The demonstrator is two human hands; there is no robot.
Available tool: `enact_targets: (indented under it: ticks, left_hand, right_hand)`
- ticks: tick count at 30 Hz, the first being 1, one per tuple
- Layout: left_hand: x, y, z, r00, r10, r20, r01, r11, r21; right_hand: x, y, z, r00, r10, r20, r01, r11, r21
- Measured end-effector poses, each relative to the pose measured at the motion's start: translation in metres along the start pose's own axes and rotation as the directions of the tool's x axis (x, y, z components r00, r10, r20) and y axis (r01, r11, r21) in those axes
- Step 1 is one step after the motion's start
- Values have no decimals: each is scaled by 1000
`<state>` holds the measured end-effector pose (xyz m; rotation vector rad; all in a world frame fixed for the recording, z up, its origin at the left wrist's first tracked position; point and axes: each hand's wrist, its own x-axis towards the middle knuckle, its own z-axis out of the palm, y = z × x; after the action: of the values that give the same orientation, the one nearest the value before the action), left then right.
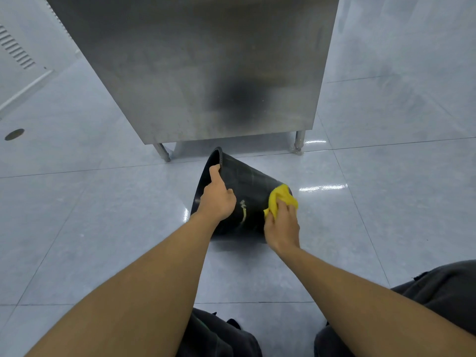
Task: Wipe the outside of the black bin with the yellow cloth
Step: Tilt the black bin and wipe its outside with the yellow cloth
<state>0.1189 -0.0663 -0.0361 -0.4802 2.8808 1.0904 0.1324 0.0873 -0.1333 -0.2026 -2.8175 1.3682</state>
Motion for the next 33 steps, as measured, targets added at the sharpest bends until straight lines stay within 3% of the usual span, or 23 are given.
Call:
enact_targets:
  ticks: [4, 7, 10, 14, 16, 18, 20, 22, 27, 30, 33]
  left_hand:
    - [4, 3, -4, 999, -28, -21, 28, 1000, 12]
    - [6, 2, -8, 1000, -8, -5, 9, 999, 42]
    - [4, 3, -5, 1000, 12, 0, -12, 997, 79]
    - [4, 0, -3, 1000, -23, 0, 23, 996, 81]
    - [3, 0, -4, 999, -30, 17, 29, 997, 66]
    - [3, 2, -3, 999, -25, 38, 23, 998, 51]
    - [5, 2, -2, 999, -16, 34, 15, 999, 48]
    - [6, 1, -2, 999, -28, 37, 26, 998, 49]
    - [3, 6, -4, 999, -24, 33, 23, 999, 44]
    - [3, 6, -5, 1000, -4, 17, 4, 1000, 1]
    - [1, 5, -5, 999, 13, -45, -15, 998, -53]
  right_hand:
    - [-2, -35, 3, 917, -396, 45, 394, 918, 40]
    - [-6, -48, 7, 832, -548, 85, 546, 837, 50]
    - [-6, -35, 11, 863, -502, 48, 503, 864, 1]
    - [2, -9, 9, 987, -161, -27, 161, 987, -23]
    - [6, 2, 5, 1000, 14, -20, -15, 998, -67]
    - [6, 5, 1, 995, 100, -8, -100, 988, -116]
    - [2, -1, 0, 1000, 25, 0, -25, 984, -178]
    - [-2, -10, 0, 988, -153, 10, 152, 971, -183]
    - [-9, -42, 4, 808, -586, 68, 589, 806, -58]
    - [-9, -43, 6, 775, -629, 51, 631, 775, -27]
    - [-6, -23, 7, 884, -468, 8, 468, 883, -31]
